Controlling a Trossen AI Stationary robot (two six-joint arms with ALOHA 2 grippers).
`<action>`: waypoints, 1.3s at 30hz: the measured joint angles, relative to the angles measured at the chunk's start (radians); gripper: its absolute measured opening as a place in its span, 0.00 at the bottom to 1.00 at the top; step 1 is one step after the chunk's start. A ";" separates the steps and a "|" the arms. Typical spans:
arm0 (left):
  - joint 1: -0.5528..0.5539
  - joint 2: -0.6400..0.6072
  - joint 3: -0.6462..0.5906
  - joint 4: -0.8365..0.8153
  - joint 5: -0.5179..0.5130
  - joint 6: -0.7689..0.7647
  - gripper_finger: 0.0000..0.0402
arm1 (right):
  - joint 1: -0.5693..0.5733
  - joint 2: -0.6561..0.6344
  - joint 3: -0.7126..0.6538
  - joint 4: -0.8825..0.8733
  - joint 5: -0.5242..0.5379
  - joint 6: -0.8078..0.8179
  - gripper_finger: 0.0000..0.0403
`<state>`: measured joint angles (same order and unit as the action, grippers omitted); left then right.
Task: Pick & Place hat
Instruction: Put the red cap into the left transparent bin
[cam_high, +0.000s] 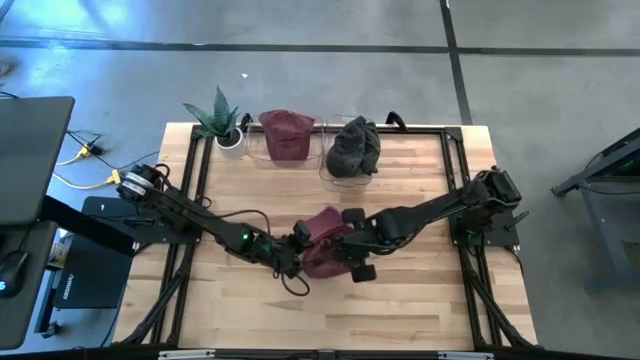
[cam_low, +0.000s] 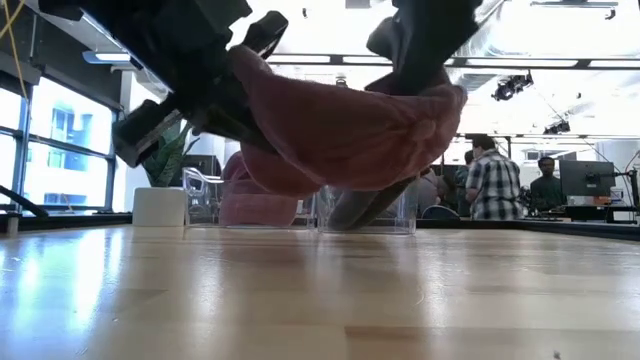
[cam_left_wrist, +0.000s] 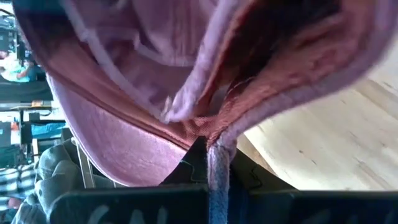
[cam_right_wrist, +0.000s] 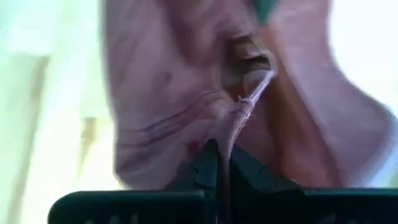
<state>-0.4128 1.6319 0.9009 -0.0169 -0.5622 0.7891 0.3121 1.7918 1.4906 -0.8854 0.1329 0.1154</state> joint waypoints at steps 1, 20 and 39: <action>0.000 0.007 0.000 0.007 -0.006 0.000 0.00 | -0.004 -0.001 0.000 -0.002 0.028 0.020 0.03; -0.007 0.028 -0.001 0.017 -0.007 0.010 0.00 | -0.105 0.006 -0.001 0.020 0.092 0.105 0.37; -0.006 0.028 -0.001 0.014 0.195 -0.096 0.00 | 0.158 -0.057 0.000 -0.048 -0.153 -0.306 0.43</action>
<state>-0.4187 1.6604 0.9001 -0.0029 -0.3676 0.6930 0.4697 1.7351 1.4910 -0.9331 -0.0196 -0.1909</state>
